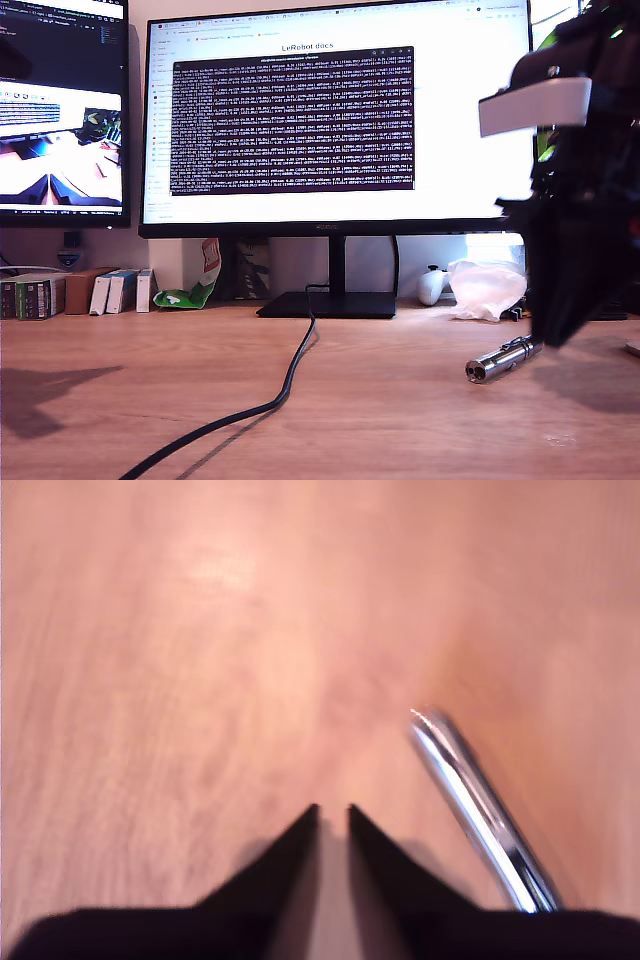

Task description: Pick the metallic laser pointer with your right arm, pass it to your left arm, then place it down to the left side of the table

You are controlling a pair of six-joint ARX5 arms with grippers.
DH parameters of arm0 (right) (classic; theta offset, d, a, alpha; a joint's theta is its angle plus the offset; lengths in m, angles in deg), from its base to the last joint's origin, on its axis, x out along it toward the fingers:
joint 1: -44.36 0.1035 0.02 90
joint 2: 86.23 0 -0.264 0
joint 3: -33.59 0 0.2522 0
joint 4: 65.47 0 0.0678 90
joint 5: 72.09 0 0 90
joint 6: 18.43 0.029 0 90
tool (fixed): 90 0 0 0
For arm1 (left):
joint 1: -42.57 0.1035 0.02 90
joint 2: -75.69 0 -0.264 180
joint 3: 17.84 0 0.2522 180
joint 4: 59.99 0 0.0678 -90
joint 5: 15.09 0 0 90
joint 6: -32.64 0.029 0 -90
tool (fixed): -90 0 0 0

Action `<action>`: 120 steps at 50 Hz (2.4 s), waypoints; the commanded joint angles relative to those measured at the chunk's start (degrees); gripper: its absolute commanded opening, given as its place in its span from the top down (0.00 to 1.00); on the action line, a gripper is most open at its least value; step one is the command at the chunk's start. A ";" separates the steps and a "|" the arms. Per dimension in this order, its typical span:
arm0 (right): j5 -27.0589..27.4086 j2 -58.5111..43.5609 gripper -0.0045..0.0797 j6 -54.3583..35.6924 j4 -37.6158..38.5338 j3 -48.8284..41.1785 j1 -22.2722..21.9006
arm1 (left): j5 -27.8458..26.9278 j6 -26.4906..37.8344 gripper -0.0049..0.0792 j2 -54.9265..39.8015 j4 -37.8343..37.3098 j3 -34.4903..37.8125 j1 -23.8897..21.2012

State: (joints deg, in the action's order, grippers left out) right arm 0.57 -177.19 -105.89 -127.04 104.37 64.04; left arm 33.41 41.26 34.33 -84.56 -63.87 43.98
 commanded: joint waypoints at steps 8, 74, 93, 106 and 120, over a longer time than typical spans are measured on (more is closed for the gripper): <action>0.15 -3.19 0.52 -4.11 0.20 1.77 0.50 | -0.13 0.37 0.97 0.20 -0.46 -0.02 -1.42; 0.59 -10.69 0.53 -4.35 5.31 6.36 -1.11 | -0.09 0.39 0.97 0.20 -1.25 -0.02 -2.71; -0.26 -11.82 0.54 -5.60 5.64 6.36 -1.86 | -0.04 0.42 0.97 0.20 -1.22 -0.02 -2.71; -0.28 -13.51 0.59 -5.62 6.40 6.36 -1.86 | -0.04 0.42 0.97 0.20 -1.22 -0.02 -2.71; -3.04 -14.14 0.81 -5.60 6.80 6.36 -1.86 | -0.02 0.44 0.97 0.20 -1.20 -0.02 -2.71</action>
State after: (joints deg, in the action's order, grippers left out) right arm -1.25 -189.30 -111.33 -120.29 111.47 62.05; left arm 33.43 41.26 34.35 -86.18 -63.87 41.47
